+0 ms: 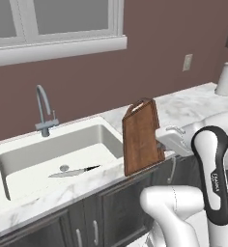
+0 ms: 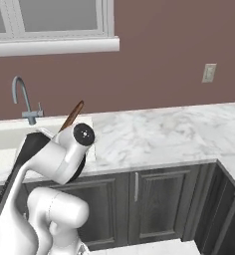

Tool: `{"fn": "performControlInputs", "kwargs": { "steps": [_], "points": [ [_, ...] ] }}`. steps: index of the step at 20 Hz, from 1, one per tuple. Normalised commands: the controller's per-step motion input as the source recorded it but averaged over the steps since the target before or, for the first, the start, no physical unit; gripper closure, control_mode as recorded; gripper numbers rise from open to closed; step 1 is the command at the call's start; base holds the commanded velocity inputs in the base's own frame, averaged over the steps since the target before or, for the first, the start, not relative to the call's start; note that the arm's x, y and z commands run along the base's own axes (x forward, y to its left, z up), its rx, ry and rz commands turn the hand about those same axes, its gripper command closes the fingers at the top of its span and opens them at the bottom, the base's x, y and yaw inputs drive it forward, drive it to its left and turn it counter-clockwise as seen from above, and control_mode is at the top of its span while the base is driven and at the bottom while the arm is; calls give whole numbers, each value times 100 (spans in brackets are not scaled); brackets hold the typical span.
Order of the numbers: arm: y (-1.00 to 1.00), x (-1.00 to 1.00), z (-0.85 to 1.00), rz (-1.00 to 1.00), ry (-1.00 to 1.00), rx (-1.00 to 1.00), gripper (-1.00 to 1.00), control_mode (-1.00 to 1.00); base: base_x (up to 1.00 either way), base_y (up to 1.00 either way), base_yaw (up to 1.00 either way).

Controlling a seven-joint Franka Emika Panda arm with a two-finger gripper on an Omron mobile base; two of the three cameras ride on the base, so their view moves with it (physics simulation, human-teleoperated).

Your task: Move the cutting board and knife to the sink. Then move spray from the cabinet to the counter.

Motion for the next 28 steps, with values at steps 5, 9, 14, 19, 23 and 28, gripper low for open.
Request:
{"fn": "performControlInputs", "kwargs": {
  "steps": [5, 9, 14, 19, 23, 28],
  "points": [
    [0, 0, 0, 0, 0, 0, 100, 100, 60, 21, 6],
    [0, 0, 0, 0, 0, 0, 100, 100, 45, 12, 8],
    [0, 0, 0, 0, 0, 0, 100, 100, 10, 1, 18],
    [0, 9, 0, 11, 6, 6, 100, -100, 2, 0, 4],
    [23, 27, 0, -2, 14, 5, 100, -100, 0, 0, 0],
    [43, 33, 0, -17, 16, 2, 100, -100, 0, 0, 0]
  ]
}}
